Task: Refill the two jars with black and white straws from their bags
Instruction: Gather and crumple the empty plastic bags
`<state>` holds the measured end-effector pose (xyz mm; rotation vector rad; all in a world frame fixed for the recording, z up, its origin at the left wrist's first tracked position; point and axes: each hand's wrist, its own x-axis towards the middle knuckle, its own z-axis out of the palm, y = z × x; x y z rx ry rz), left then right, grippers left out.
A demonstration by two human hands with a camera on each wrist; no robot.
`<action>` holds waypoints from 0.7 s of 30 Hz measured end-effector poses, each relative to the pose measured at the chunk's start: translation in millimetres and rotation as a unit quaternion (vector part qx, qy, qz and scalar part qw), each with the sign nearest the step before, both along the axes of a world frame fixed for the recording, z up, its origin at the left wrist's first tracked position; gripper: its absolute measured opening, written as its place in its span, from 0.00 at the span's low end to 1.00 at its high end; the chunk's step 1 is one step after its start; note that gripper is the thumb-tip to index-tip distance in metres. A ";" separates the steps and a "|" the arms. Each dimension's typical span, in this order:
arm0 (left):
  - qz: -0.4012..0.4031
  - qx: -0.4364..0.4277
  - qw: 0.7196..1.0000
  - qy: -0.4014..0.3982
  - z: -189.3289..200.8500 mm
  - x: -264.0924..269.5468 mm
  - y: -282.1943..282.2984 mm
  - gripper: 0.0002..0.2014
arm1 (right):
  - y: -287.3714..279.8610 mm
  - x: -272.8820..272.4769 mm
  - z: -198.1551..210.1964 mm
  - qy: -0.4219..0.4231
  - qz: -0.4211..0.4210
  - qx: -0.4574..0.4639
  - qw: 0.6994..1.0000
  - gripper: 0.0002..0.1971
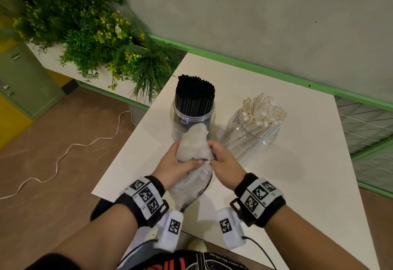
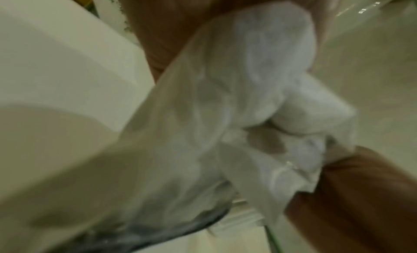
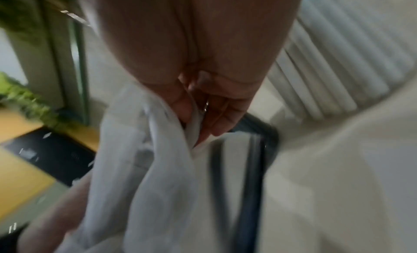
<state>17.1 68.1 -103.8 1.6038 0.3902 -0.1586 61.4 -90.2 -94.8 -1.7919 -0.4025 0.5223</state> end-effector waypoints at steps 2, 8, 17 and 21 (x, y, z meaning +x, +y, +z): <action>-0.021 0.088 0.996 -0.004 2.3 1.4 10.0 0.33 | -11.2 3.6 5.5 -0.110 -0.017 -0.084 0.990 0.30; -0.216 0.372 0.900 -0.071 16.7 7.8 8.4 0.24 | -9.0 11.3 23.7 -0.391 0.157 -0.371 0.827 0.47; -0.103 0.336 0.934 -0.067 5.0 8.7 17.1 0.17 | -8.5 27.4 25.3 -0.120 0.026 -0.214 0.969 0.06; -0.015 0.103 0.994 -0.038 17.6 11.7 5.0 0.22 | 4.8 20.9 36.9 -0.034 -0.072 -0.007 0.997 0.12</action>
